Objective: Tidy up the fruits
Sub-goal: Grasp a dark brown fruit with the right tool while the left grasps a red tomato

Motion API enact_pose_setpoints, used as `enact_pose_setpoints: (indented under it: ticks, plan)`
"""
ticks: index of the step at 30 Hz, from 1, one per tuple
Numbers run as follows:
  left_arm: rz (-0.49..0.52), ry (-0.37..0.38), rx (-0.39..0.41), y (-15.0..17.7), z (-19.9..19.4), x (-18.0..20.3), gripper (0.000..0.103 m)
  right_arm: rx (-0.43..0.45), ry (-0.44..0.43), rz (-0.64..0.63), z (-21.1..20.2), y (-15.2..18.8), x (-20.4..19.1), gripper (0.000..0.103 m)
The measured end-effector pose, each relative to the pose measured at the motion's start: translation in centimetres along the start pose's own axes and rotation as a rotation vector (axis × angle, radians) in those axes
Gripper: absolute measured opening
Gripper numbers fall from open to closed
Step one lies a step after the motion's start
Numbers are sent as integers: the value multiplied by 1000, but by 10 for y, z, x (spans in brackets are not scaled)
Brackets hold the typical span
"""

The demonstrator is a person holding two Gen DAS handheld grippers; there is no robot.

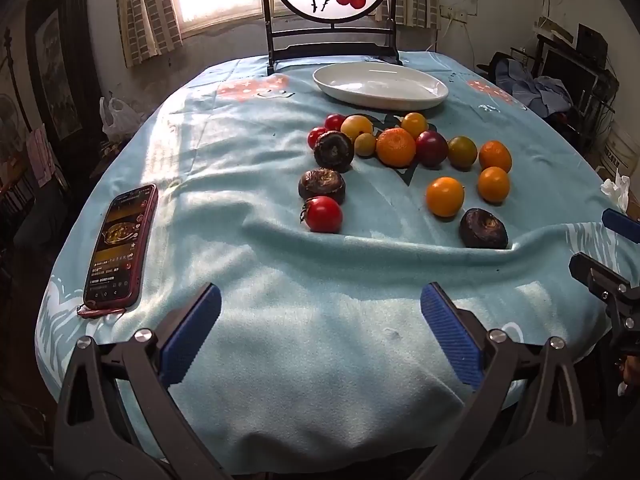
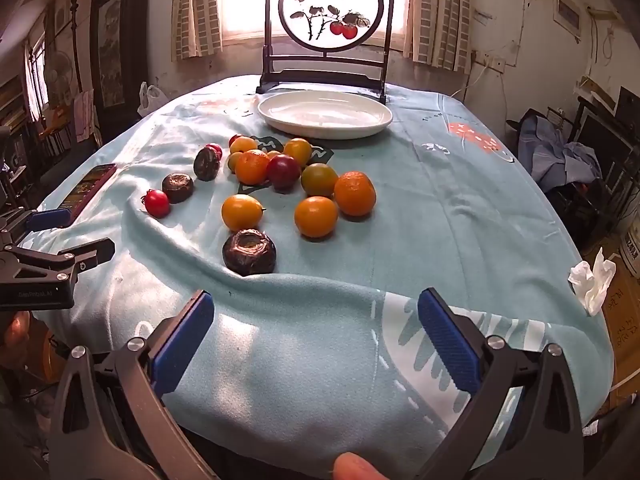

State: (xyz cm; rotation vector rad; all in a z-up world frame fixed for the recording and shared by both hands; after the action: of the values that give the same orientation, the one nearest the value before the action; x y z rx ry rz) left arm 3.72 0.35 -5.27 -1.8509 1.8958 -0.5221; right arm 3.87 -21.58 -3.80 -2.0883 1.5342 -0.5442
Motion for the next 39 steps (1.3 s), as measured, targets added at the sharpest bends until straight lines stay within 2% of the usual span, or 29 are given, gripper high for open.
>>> enact_pose_setpoints:
  ticks: [7, 13, 18, 20, 22, 24, 30, 32, 34, 39]
  plan:
    - [-5, 1, -7, -1, 4, -3, 101, -6, -13, 9, 3, -2, 3, 102]
    - [-28, 6, -19, -2, 9, -11, 101, -12, -69, 26, 13, 4, -7, 102]
    - [-36, 12, -5, -5, 12, -21, 101, -26, -126, -6, 26, -16, -22, 102]
    - [-47, 11, 4, -7, 12, -27, 101, -16, -161, -10, 30, -23, -29, 95]
    - [-63, 10, 6, -8, 14, -34, 101, -29, -189, -18, 40, -30, -36, 83]
    - [-82, 14, 5, -9, 16, -41, 101, -63, -198, -13, 54, -34, -40, 83]
    - [-117, 33, 17, -14, 21, -56, 101, -139, -220, 35, 86, -32, -37, 64]
    - [-116, 43, 20, -19, 23, -58, 101, -127, -209, 23, 87, -31, -37, 58]
    - [-111, 57, 23, -26, 24, -56, 101, -117, -232, 16, 86, -30, -38, 46]
    - [-74, 94, 33, -48, 31, -42, 96, -83, -247, 28, 82, -25, -37, 45]
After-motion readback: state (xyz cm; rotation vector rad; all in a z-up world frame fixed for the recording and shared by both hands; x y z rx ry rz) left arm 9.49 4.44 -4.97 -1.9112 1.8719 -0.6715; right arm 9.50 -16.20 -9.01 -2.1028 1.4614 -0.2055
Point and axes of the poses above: each gripper's, at about its wrist camera, not at the fingertips, and z roughly the way its jaws point, x to its right, y to its underside, the point moved 5 cm from there along z, roughly the way its jaws point, and after that the axes turned 9 degrees about -x, right-handed, at the moved point
